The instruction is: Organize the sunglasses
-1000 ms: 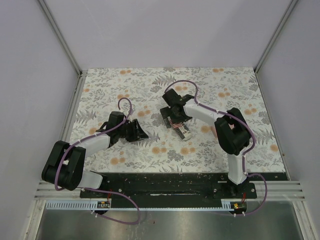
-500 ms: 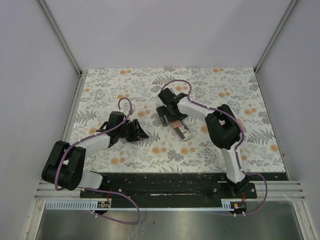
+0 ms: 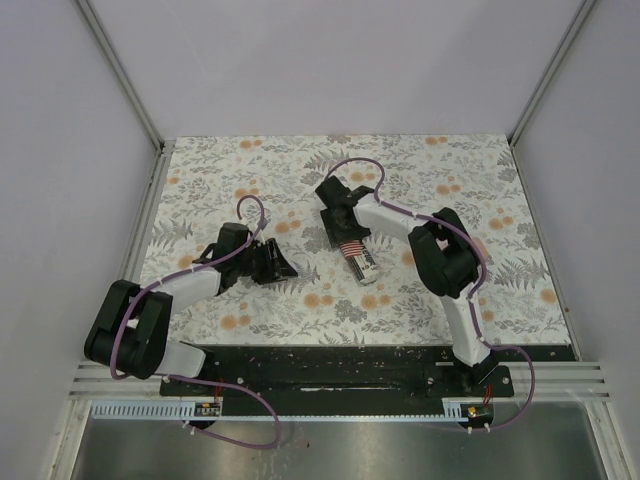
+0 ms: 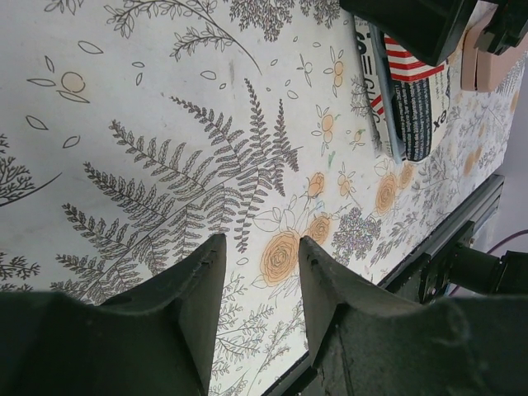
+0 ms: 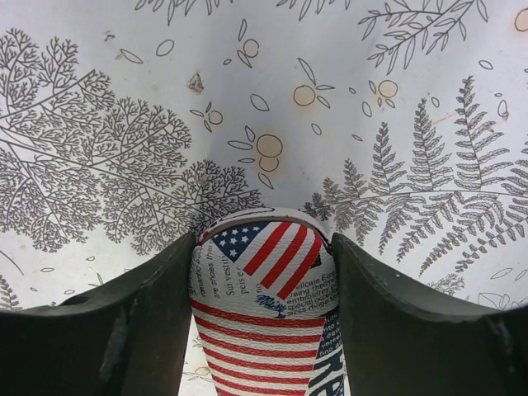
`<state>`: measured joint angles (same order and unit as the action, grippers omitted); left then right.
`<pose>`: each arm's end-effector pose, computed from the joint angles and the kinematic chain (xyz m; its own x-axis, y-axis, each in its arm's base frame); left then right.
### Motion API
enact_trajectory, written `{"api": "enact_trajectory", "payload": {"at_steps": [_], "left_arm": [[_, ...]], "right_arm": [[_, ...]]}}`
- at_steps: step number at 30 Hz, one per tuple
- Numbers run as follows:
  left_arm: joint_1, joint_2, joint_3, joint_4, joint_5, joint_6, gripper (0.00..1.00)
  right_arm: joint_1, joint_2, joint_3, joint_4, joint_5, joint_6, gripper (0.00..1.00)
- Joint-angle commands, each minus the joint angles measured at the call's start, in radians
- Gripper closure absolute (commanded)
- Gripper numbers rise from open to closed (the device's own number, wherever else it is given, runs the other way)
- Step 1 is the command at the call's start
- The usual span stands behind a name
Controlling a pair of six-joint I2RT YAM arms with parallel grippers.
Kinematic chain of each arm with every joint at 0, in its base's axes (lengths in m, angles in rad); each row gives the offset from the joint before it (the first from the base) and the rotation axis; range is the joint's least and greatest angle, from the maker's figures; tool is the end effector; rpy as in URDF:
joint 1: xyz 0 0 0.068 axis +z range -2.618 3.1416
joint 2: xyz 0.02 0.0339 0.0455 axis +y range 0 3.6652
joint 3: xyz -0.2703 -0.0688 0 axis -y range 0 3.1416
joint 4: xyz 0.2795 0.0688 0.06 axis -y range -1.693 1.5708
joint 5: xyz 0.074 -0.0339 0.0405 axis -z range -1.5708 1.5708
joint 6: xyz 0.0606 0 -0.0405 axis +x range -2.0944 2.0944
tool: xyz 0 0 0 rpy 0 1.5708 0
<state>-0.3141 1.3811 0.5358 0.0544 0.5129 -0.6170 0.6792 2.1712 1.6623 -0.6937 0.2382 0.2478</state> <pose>0.2652 -0.1174 0.1195 -0.8972 -0.2386 -0.3717 0.0960 0.7160 -0.6914 0.3932 0.2991 0.1288 -0.8373 -0.3696 -0.4029 -0.3497 0.9285 -0.1251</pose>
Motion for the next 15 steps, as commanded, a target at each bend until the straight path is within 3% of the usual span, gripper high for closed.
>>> {"api": "enact_trajectory", "payload": {"at_steps": [1,3,4,6,15], "left_arm": [[0.004,0.012,0.010,0.048,0.024,0.017,0.56],[0.004,0.012,0.010,0.048,0.026,0.017,0.56],[0.004,0.010,0.010,0.051,0.027,0.017,0.56],[0.006,0.007,0.009,0.050,0.027,0.016,0.56],[0.004,-0.005,-0.003,0.047,0.024,0.016,0.55]], "right_arm": [[-0.001,-0.057,-0.050,0.028,0.072,0.019,0.65],[0.000,-0.074,-0.059,0.034,0.075,0.027,0.25],[-0.001,-0.085,-0.062,0.033,0.073,0.030,0.14],[0.000,-0.103,-0.070,0.034,0.052,0.033,0.01],[-0.001,-0.240,-0.168,0.054,0.004,0.034,0.01]]}}
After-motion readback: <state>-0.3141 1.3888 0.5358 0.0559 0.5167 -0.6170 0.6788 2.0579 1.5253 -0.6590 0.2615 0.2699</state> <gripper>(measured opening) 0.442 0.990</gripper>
